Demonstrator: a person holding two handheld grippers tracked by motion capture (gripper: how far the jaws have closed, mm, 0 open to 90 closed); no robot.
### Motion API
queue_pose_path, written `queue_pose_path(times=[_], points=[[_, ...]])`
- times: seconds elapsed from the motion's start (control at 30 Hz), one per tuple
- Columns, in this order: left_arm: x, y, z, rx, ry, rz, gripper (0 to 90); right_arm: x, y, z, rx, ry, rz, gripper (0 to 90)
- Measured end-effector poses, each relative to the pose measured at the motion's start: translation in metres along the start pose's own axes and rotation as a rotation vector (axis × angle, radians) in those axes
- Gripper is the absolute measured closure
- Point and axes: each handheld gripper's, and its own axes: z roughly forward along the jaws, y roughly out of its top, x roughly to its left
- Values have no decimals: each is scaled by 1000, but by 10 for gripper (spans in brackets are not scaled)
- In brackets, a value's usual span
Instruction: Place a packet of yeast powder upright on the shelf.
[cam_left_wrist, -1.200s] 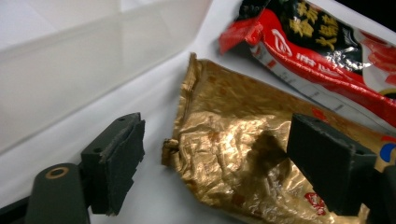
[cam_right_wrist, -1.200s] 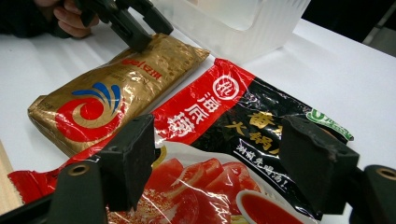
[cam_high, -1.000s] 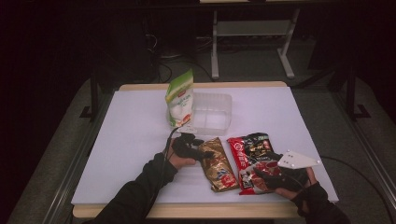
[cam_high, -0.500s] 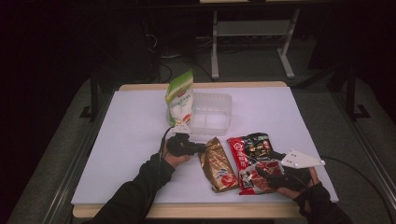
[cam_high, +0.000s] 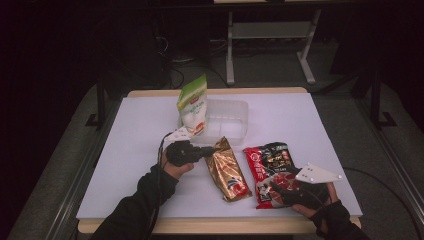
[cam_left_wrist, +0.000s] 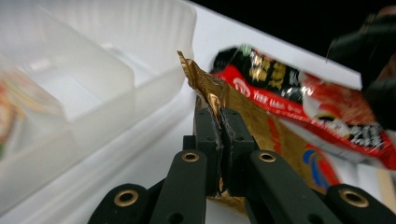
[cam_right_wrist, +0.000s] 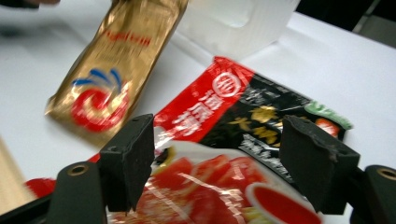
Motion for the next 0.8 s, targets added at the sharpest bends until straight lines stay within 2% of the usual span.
queue_pose_path(times=[0.1, 0.23, 0.3, 0.47, 0.63, 0.8], points=[[2, 3, -10, -33, 0, 4, 869, 9, -1, 1, 26, -8, 11, 259], [2, 9, -20, -76, 1, 9, 871, 18, -2, -1, 38, -9, -17, 256], [1, 12, -23, -94, -1, 11, 872, 17, -3, -2, 33, -10, -26, 256], [-3, 16, -28, -129, -5, 24, 875, 7, -7, -5, 17, -14, -8, 255], [-4, 18, -33, -171, -7, 10, 876, -1, -8, -6, -4, -27, 4, 254], [-8, 20, -41, -226, -30, 6, 877, -4, -6, -5, -17, -27, 4, 253]])
